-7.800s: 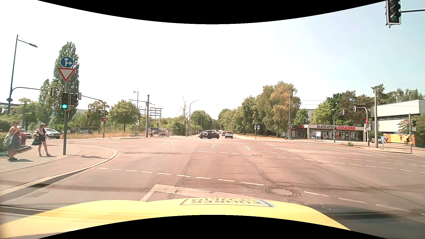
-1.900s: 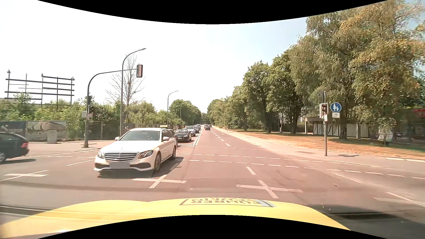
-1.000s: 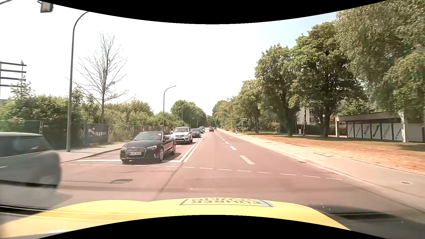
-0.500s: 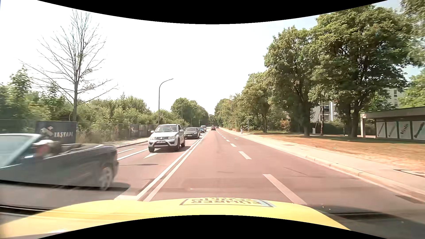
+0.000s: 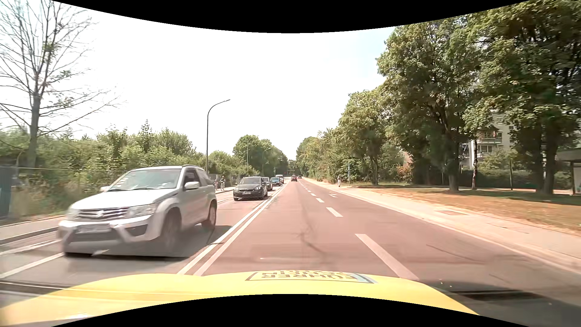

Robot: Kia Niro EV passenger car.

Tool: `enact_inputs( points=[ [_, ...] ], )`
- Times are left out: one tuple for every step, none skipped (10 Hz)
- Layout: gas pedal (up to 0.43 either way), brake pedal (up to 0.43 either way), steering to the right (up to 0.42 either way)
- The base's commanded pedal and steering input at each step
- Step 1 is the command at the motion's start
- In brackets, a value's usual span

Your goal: Follow the waypoints while adhering to traffic rules and regulations

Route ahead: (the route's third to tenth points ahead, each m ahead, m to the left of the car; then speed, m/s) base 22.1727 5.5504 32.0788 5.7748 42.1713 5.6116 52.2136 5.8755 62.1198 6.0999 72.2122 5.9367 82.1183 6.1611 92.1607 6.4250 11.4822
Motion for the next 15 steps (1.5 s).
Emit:
enact_inputs(
  points=[
    [0.157,0.000,-0.011],
    [0.157,0.000,-0.010],
    [0.157,0.000,-0.009],
    [0.157,0.000,-0.008],
    [0.157,0.000,-0.007],
    [0.157,0.000,-0.005],
    [0.157,0.000,-0.004],
    [0.150,0.000,-0.003],
    [0.150,0.000,-0.002],
    [0.150,0.000,-0.002],
    [0.150,0.000,-0.001],
    [0.150,0.000,-0.001],
    [0.150,0.000,-0.001],
    [0.150,0.000,-0.001],
    [0.150,0.000,-0.001]
  ],
)
